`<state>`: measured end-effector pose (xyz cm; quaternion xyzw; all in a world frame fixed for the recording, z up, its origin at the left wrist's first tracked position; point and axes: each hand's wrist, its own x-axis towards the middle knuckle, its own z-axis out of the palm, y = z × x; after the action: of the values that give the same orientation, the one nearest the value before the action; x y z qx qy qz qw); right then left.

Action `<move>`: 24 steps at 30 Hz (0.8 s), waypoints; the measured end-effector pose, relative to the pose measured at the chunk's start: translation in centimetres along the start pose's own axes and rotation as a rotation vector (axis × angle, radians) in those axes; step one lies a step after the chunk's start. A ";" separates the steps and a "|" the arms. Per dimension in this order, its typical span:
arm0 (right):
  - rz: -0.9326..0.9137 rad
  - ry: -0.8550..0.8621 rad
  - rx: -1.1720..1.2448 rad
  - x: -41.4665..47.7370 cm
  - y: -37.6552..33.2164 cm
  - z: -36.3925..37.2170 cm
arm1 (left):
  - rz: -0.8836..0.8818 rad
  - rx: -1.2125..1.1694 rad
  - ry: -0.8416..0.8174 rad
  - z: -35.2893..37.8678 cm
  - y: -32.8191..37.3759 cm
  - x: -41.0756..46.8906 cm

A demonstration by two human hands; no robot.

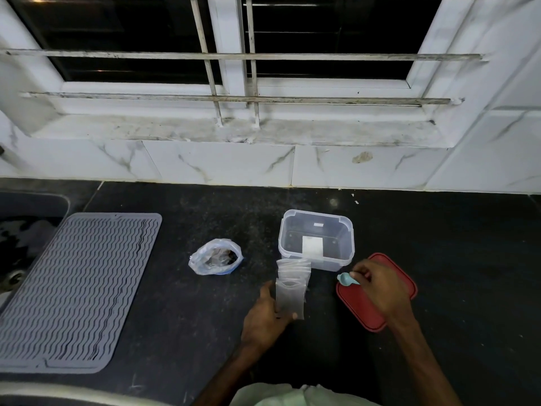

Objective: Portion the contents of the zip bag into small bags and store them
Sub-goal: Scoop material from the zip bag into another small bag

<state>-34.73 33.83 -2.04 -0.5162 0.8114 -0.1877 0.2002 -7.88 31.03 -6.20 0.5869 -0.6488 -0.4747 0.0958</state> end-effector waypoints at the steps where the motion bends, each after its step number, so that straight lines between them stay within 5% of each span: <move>1: 0.029 0.008 0.005 -0.1 0.3 0.1 | -0.006 -0.003 0.000 0.1 -0.1 0.1; 5: 0.112 -0.043 -0.151 -0.2 1.8 1.2 | -0.024 0.016 0.070 -0.6 -0.2 0.0; 10: 0.147 -0.147 -0.251 -0.1 3.1 3.1 | -0.089 -0.147 0.630 -4.7 -1.6 0.4; 13: 0.158 -0.101 -0.263 -0.4 2.9 3.1 | -0.296 -0.234 0.837 -7.9 -3.2 2.7; 18: 0.185 -0.025 -0.167 -1.3 1.5 0.5 | -0.599 -0.252 0.623 -10.4 -4.0 6.9; 24: 0.027 0.077 -0.109 -3.6 -4.9 -5.1 | -0.482 -0.328 0.645 -10.5 -4.3 8.7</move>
<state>-32.23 35.71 5.30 -0.5077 0.8344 -0.1600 0.1429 -0.41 18.90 -7.50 0.8168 -0.3461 -0.3729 0.2721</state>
